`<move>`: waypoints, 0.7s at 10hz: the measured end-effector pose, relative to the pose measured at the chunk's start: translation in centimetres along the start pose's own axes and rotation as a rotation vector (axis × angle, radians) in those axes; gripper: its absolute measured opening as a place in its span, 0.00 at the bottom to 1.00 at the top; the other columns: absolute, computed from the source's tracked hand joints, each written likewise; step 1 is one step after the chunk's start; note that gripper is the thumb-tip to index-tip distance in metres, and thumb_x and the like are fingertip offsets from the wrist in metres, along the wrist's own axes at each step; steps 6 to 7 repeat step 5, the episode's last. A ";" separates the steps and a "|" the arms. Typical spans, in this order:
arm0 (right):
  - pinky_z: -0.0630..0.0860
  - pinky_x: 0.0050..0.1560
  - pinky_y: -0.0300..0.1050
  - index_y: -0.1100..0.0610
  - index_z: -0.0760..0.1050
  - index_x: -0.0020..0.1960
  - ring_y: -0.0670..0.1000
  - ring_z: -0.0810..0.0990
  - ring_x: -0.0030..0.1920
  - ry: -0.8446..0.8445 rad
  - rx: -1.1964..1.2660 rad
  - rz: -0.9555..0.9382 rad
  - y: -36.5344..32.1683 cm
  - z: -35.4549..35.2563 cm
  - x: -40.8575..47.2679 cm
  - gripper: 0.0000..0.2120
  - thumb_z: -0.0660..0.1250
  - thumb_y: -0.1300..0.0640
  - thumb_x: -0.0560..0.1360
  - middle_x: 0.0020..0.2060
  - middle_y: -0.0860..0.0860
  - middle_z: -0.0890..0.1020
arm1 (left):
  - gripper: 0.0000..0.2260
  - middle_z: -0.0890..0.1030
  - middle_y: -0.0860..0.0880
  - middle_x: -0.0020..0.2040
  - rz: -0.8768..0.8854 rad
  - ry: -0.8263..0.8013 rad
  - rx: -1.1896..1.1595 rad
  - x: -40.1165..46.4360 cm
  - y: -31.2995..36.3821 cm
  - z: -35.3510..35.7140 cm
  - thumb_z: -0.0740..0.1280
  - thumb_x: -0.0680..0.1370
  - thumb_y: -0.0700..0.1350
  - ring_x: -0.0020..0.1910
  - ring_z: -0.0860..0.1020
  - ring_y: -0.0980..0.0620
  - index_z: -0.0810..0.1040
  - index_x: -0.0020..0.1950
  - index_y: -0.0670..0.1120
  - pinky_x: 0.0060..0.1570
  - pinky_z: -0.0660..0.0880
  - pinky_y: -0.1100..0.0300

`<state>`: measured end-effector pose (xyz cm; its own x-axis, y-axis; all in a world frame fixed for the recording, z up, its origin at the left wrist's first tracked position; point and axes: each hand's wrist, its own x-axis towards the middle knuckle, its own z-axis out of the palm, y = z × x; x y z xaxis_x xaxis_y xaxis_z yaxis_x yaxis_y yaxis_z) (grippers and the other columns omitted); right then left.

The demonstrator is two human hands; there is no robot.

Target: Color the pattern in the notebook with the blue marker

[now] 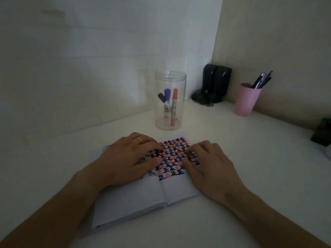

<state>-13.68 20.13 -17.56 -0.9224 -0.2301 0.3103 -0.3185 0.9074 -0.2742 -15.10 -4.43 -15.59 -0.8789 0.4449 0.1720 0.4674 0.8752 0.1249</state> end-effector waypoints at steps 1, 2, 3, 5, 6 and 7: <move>0.74 0.58 0.47 0.46 0.74 0.62 0.50 0.73 0.60 0.005 0.011 -0.011 0.1 0.1 0.0 0.20 0.54 0.38 0.78 0.60 0.46 0.77 | 0.27 0.73 0.59 0.71 0.000 0.003 0.002 0.1 -0.1 -0.1 0.48 0.76 0.69 0.70 0.66 0.58 0.68 0.71 0.63 0.68 0.67 0.53; 0.74 0.59 0.47 0.46 0.73 0.62 0.50 0.72 0.60 -0.013 -0.002 0.007 0.1 0.0 0.1 0.18 0.56 0.39 0.79 0.61 0.46 0.76 | 0.26 0.73 0.59 0.71 0.000 -0.008 0.020 0.2 -0.2 -0.1 0.49 0.76 0.69 0.70 0.65 0.59 0.69 0.71 0.63 0.67 0.66 0.54; 0.74 0.58 0.47 0.45 0.73 0.62 0.50 0.72 0.61 0.000 0.003 0.007 0.2 -0.1 0.2 0.17 0.57 0.39 0.79 0.61 0.46 0.76 | 0.27 0.73 0.59 0.71 0.006 -0.012 0.030 0.1 -0.2 -0.1 0.48 0.76 0.69 0.70 0.66 0.58 0.69 0.71 0.63 0.66 0.65 0.55; 0.73 0.61 0.47 0.46 0.76 0.61 0.49 0.74 0.62 0.061 0.153 0.061 0.2 -0.5 0.4 0.16 0.61 0.40 0.79 0.61 0.46 0.78 | 0.27 0.73 0.60 0.71 0.004 -0.001 0.039 0.0 0.2 -0.5 0.47 0.76 0.69 0.70 0.66 0.58 0.69 0.71 0.63 0.66 0.66 0.53; 0.73 0.61 0.47 0.46 0.76 0.61 0.49 0.74 0.62 0.061 0.153 0.061 0.2 -0.5 0.4 0.16 0.61 0.40 0.79 0.61 0.46 0.78 | 0.27 0.73 0.60 0.71 0.004 -0.001 0.039 0.0 0.2 -0.5 0.47 0.76 0.69 0.70 0.66 0.58 0.69 0.71 0.63 0.66 0.66 0.53; 0.73 0.61 0.47 0.46 0.76 0.61 0.49 0.74 0.62 0.061 0.153 0.061 0.2 -0.5 0.4 0.16 0.61 0.40 0.79 0.61 0.46 0.78 | 0.27 0.73 0.60 0.71 0.004 -0.001 0.039 0.0 0.2 -0.5 0.47 0.76 0.69 0.70 0.66 0.58 0.69 0.71 0.63 0.66 0.66 0.53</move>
